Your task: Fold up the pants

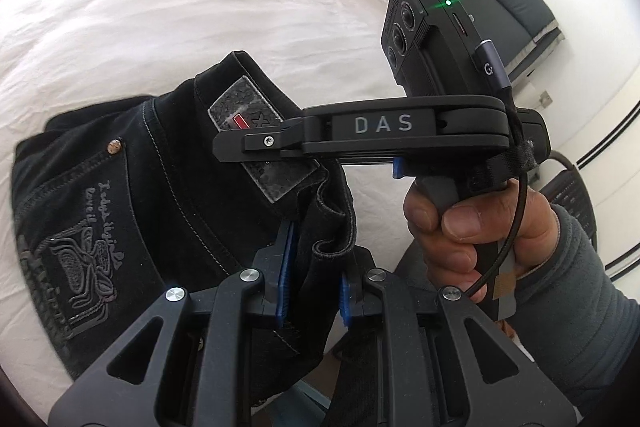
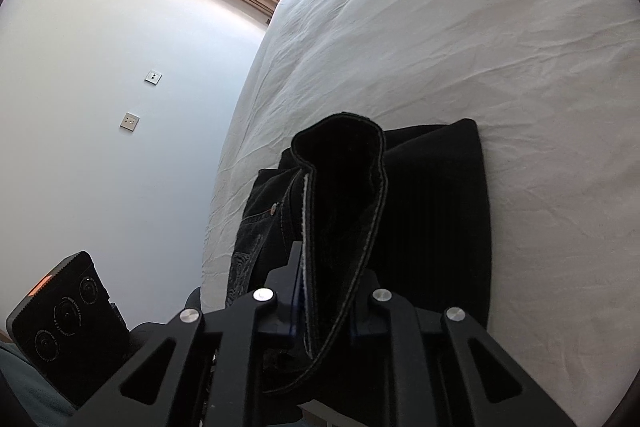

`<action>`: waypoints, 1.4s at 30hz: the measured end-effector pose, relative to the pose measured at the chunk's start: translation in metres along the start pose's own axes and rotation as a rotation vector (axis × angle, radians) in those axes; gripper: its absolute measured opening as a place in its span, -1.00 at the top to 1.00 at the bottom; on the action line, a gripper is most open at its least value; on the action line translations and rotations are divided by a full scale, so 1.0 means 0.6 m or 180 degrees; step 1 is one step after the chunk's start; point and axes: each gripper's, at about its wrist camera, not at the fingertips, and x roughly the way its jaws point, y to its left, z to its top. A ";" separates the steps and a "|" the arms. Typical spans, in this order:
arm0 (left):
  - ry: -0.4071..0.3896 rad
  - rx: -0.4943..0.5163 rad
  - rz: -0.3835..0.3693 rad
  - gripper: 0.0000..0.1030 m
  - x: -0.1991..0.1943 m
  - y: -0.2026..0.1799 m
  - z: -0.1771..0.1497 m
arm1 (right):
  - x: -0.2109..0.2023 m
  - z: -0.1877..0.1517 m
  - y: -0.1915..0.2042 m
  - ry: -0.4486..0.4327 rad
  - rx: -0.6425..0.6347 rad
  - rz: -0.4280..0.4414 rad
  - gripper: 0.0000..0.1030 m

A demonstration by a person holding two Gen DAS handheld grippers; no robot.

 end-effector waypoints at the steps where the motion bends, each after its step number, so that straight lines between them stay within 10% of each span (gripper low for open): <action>1: 0.0029 -0.0003 0.0013 0.67 0.016 -0.006 0.005 | 0.004 0.000 -0.011 0.0006 0.0021 -0.0022 0.66; 10: 0.0115 -0.0042 0.0048 0.47 0.090 -0.008 0.000 | 0.046 -0.003 -0.078 0.0036 0.0228 -0.0105 0.66; 12: 0.0145 -0.0095 -0.0015 -0.13 0.083 -0.005 -0.008 | 0.050 -0.007 -0.083 0.0013 0.0274 -0.0046 0.66; 15: 0.0058 -0.0296 -0.0212 -0.43 0.038 0.005 -0.012 | 0.037 -0.014 -0.093 -0.0023 0.0451 0.0069 0.41; 22: -0.0593 -0.0565 -0.0090 -0.51 -0.094 0.064 -0.006 | -0.045 -0.028 -0.059 -0.0333 0.0378 -0.0582 0.07; 31: -0.0453 -0.0830 -0.0004 -0.51 -0.081 0.211 0.038 | -0.032 -0.120 0.041 -0.0097 -0.0005 -0.0081 0.07; 33: -0.0300 -0.0831 0.0004 -0.51 -0.039 0.231 0.040 | 0.000 -0.139 -0.001 0.0100 0.0256 -0.0297 0.28; 35: -0.0251 -0.0833 0.0035 -0.51 -0.012 0.246 0.037 | -0.001 -0.149 -0.043 0.0049 0.0532 -0.0287 0.90; 37: -0.0302 -0.0767 0.0082 -0.51 -0.011 0.237 0.037 | -0.014 -0.148 -0.052 0.0027 0.0646 -0.0263 0.89; 42: -0.0564 -0.0807 -0.0010 -0.51 -0.047 0.224 0.040 | -0.059 -0.094 0.014 -0.0261 0.0224 -0.0169 -0.23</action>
